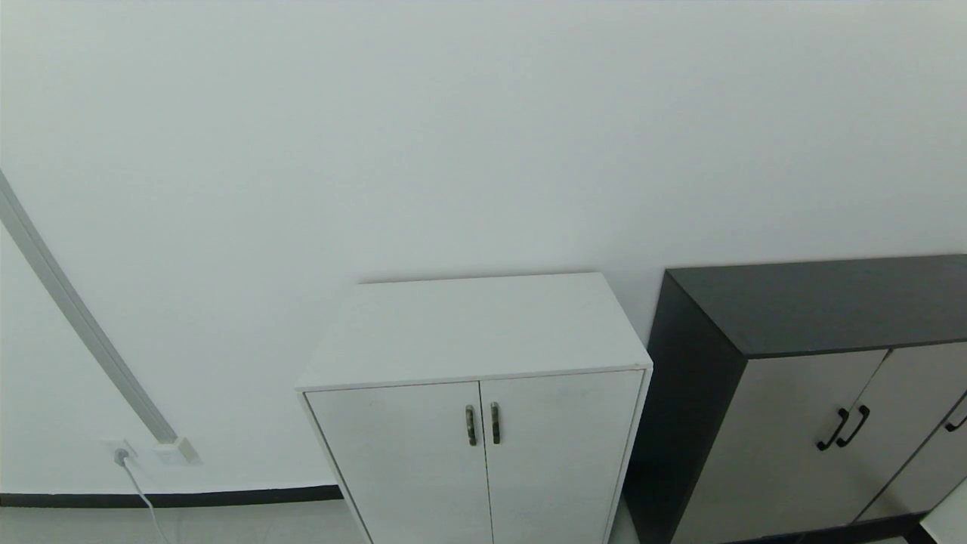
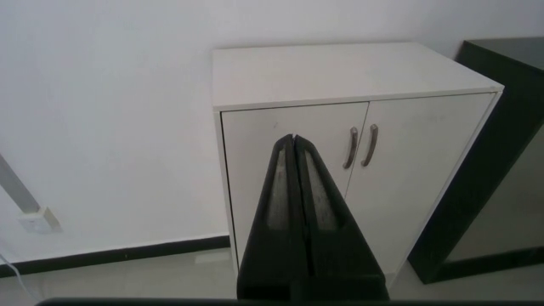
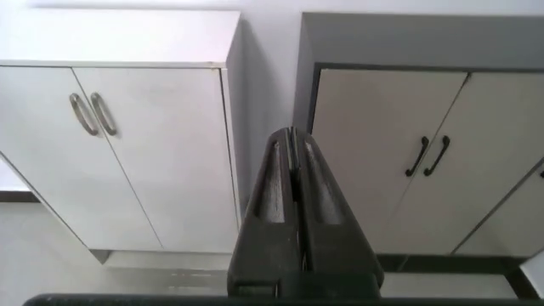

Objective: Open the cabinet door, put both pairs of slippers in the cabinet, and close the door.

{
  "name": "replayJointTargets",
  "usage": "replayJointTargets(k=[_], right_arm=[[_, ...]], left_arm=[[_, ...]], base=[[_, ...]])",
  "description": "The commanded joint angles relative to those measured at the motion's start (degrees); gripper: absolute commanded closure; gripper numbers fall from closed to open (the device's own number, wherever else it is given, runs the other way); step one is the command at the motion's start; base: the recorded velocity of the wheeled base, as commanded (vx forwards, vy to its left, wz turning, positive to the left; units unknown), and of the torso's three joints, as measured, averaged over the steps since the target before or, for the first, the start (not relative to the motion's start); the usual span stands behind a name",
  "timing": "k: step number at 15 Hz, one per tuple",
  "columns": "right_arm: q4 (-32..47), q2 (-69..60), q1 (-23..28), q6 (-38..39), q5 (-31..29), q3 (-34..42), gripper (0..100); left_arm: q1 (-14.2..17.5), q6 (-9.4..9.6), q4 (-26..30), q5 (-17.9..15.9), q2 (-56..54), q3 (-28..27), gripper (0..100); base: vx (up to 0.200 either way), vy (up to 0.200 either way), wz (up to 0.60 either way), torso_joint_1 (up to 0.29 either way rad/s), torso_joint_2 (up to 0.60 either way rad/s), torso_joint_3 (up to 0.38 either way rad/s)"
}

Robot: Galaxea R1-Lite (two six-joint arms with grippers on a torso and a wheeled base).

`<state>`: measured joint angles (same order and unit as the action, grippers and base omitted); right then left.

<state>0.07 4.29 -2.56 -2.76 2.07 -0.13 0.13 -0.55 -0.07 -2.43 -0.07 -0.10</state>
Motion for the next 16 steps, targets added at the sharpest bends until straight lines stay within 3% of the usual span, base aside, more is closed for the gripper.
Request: replayJointTargets(k=[1,3,9,11,16], right_arm=[[0.0,-0.3,1.4,0.0,-0.1,0.1,100],[0.0,-1.0,4.1,0.4,-0.3,0.1,100],[0.0,-4.2,2.7,2.8,-2.7,0.1,100],[-0.6,-4.2,2.7,7.6,-3.7,0.1,100],[-0.6,-4.2,2.7,7.1,-6.0,0.1,100]], left_arm=[[0.0,-0.07,0.0,0.0,0.1,0.0,100],[0.0,0.02,0.0,0.0,0.1,0.0,100],[0.0,-0.07,0.0,0.1,0.1,0.0,100],[0.0,0.2,0.0,0.1,0.1,0.0,100],[0.0,0.2,0.0,0.1,0.1,0.0,100]], base=[[0.0,0.0,0.0,0.0,0.0,0.0],[0.0,0.0,0.0,0.0,0.0,0.0],[0.0,0.0,0.0,0.0,0.0,0.0],[0.0,0.0,0.0,0.0,0.0,0.0],[0.0,0.0,0.0,0.0,0.0,0.0]])
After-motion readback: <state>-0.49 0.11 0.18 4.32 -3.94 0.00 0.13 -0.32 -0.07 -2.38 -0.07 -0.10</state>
